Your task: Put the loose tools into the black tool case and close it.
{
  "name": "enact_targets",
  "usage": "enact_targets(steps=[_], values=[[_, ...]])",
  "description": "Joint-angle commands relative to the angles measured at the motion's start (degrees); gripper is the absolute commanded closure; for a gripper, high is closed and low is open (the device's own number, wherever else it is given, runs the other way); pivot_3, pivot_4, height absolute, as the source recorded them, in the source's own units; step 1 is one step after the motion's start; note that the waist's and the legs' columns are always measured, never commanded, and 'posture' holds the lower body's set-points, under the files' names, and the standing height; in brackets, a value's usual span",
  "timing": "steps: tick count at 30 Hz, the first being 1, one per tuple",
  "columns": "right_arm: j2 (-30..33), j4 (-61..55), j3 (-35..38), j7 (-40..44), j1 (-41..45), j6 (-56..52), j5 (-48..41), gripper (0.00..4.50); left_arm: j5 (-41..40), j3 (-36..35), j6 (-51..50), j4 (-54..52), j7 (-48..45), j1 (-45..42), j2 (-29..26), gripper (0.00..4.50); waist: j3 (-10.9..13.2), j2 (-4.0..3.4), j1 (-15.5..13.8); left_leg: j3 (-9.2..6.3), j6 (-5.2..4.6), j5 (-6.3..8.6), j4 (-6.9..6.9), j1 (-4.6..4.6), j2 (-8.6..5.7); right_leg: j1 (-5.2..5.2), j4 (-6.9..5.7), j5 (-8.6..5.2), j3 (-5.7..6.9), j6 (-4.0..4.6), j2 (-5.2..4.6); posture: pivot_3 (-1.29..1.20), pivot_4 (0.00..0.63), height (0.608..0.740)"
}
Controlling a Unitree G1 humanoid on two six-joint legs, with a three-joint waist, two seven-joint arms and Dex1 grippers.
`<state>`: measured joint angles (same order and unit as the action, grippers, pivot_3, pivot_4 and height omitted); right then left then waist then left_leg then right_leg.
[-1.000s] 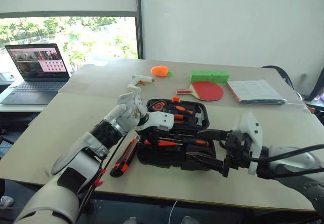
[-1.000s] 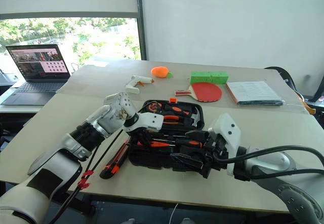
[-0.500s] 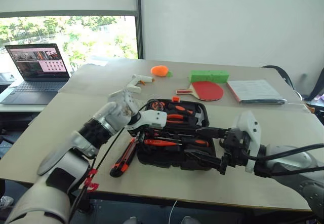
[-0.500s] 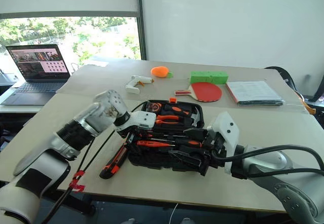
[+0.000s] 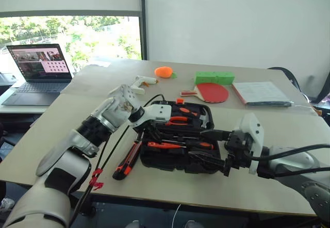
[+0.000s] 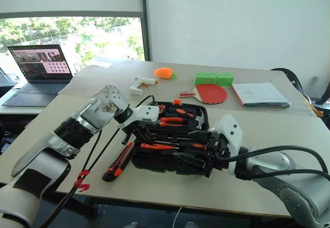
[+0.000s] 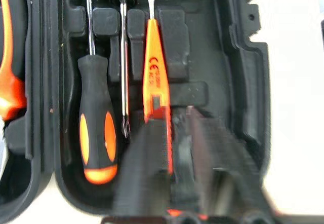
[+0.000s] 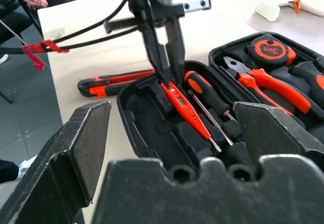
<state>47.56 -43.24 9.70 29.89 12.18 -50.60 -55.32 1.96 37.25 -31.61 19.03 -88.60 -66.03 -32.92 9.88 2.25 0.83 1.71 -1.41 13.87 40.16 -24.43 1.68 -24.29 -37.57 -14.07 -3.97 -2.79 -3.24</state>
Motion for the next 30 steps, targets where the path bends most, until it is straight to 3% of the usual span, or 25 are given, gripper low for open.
enact_targets(steps=[1, 30], values=[[0.1, -0.8, 1.2, 0.3, 0.6, 1.2, -0.4, 0.00, 1.2, -1.0, 2.2, 0.0, 0.5, 0.3, 0.5, 4.46, 0.0, 0.00, 0.0, 0.00, 0.00, 0.00, 0.00, 0.00, 0.00, 0.00, 0.00, 0.00, 0.00, 0.00, 0.00, 0.00, 0.150, 0.736], [0.3, -1.0, 2.1, -1.5, 0.3, 0.7, -3.1, 0.00, 8.5, 1.0, 5.9, 2.4, 2.6, 4.7, 4.7, 4.46, 0.0, -0.06, -0.1, 0.00, 0.00, 0.00, 0.00, 0.10, -0.01, 0.13, 0.01, 0.00, 0.00, 0.00, -0.02, 0.00, 0.150, 0.736]])
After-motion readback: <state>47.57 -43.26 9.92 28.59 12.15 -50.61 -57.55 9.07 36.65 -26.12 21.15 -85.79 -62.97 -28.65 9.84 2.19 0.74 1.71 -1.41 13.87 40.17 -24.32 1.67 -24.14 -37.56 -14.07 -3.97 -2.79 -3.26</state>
